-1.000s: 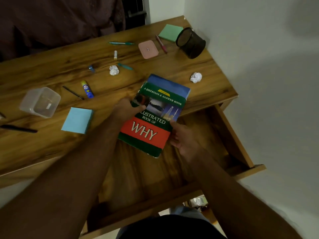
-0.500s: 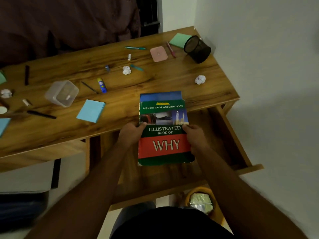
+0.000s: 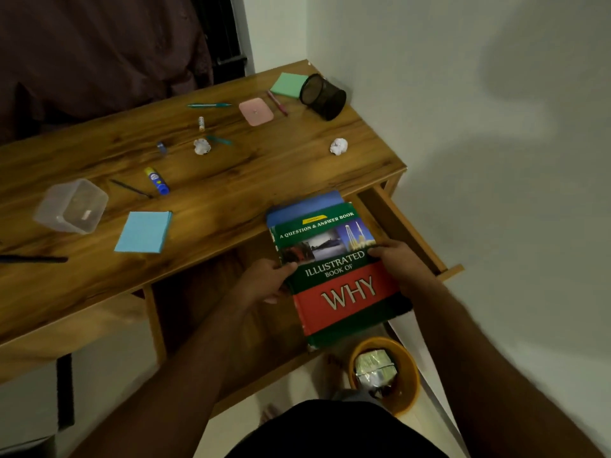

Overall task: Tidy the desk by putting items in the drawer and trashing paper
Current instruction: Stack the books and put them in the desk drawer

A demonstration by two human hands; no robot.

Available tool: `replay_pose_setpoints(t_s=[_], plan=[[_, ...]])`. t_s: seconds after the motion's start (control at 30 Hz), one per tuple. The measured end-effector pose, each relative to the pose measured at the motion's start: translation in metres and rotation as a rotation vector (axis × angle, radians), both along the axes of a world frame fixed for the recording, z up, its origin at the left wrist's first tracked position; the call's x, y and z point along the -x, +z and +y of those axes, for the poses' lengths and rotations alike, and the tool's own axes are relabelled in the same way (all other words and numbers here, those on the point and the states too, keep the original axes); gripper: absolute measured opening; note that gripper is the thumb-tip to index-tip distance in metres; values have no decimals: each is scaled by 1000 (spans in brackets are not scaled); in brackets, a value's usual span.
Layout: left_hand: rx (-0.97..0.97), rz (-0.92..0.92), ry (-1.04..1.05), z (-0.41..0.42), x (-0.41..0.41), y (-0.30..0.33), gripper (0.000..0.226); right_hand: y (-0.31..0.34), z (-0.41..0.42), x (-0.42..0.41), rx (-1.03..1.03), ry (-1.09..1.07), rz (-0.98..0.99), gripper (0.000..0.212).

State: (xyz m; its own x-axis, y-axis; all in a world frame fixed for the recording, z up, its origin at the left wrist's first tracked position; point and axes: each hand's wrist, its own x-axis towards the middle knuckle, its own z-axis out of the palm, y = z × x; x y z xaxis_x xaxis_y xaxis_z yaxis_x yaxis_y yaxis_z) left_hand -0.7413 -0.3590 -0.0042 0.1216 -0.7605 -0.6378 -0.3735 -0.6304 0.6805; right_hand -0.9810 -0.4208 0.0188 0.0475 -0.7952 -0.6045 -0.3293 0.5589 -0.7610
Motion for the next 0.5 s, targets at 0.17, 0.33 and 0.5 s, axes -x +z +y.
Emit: replay_pose_setpoints(t_s=[0.17,0.33,0.5], plan=[[-16,170,4,25,16,2,28,4,28,17,-69,-104,10,11],[-24,213,-56,39,29,-4,34,9,56,36,-97,-123,77,14],[-22,276,-74,45,40,-8,25,6,65,48,-135,-115,152,15]])
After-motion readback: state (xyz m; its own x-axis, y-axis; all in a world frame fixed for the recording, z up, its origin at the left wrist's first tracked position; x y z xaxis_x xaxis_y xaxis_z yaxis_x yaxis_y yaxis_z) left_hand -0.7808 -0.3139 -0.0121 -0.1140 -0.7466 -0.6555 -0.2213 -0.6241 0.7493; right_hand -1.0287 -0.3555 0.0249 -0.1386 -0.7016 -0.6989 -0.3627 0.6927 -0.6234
